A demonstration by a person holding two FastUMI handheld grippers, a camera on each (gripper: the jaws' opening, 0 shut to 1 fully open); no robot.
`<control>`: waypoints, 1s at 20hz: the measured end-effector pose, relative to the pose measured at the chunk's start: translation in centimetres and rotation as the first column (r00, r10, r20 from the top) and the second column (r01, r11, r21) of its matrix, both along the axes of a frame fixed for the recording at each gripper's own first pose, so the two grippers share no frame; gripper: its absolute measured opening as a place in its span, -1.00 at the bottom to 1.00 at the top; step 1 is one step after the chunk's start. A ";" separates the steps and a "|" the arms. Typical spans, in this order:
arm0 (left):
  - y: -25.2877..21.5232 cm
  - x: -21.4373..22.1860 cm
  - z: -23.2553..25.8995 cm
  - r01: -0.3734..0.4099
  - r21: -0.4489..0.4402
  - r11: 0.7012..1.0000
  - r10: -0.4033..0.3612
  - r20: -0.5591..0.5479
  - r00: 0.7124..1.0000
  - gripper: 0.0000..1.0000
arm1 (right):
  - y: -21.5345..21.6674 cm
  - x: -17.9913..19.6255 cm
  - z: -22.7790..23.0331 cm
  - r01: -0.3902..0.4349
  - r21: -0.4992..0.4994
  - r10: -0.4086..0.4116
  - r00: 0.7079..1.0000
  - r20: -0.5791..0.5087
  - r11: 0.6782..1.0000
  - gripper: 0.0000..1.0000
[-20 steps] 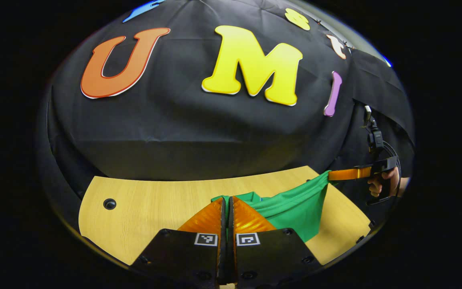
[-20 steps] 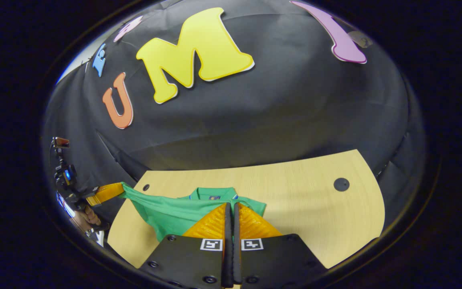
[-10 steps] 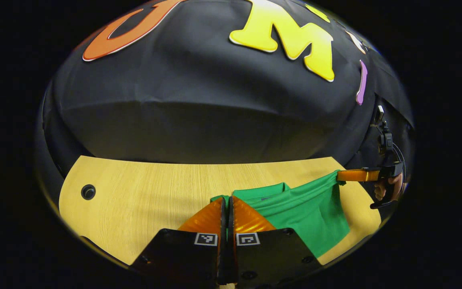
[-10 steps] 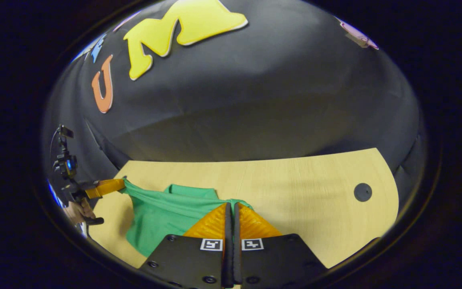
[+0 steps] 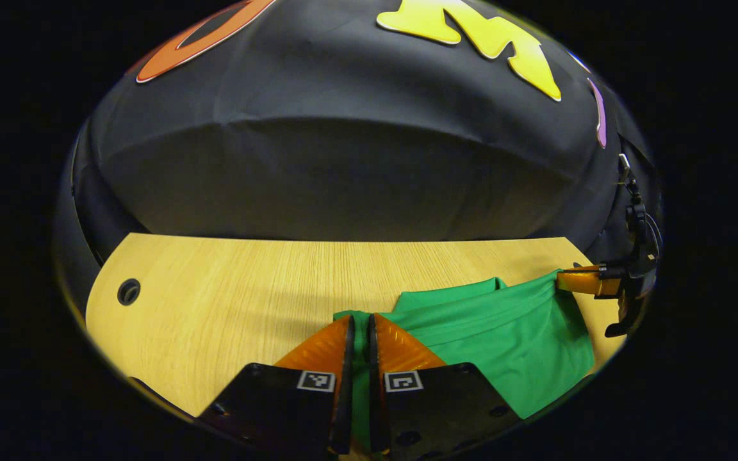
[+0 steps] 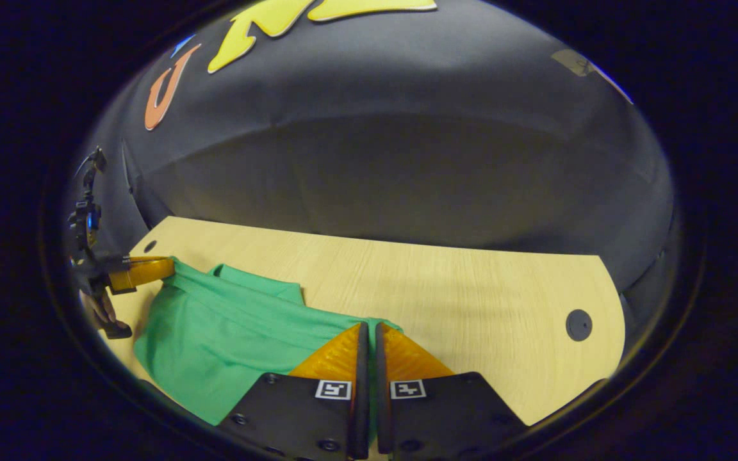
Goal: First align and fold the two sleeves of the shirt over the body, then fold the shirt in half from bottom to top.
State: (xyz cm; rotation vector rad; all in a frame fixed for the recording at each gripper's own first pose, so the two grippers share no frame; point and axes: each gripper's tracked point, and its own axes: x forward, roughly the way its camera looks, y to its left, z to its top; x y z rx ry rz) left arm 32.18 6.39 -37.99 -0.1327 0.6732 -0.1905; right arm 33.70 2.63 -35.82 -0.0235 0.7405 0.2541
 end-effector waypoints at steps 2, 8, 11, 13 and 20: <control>0.1 -0.6 -0.1 -0.021 0.014 1.000 0.021 -0.025 0.999 -0.32 | -0.1 -0.3 0.2 0.009 -0.001 -0.009 1.000 -0.007 1.000 -0.73; 1.4 -1.7 7.5 -0.086 0.012 0.996 0.085 0.079 0.993 0.97 | -1.2 -1.4 7.9 0.075 -0.006 -0.074 0.988 0.134 0.997 0.86; 1.4 -3.5 14.0 -0.079 0.006 0.997 0.078 0.151 0.986 0.98 | -1.1 -3.8 14.4 0.122 0.011 -0.121 0.966 0.230 0.993 0.83; 1.7 -5.2 19.0 -0.091 0.028 0.995 0.083 0.223 0.971 0.97 | -0.8 -6.6 18.9 0.137 0.019 -0.137 0.950 0.282 0.990 0.82; 3.9 -15.8 34.7 -0.187 0.028 0.982 0.159 0.412 0.897 0.96 | 0.8 -19.9 32.8 0.162 0.061 -0.171 0.859 0.482 0.985 0.90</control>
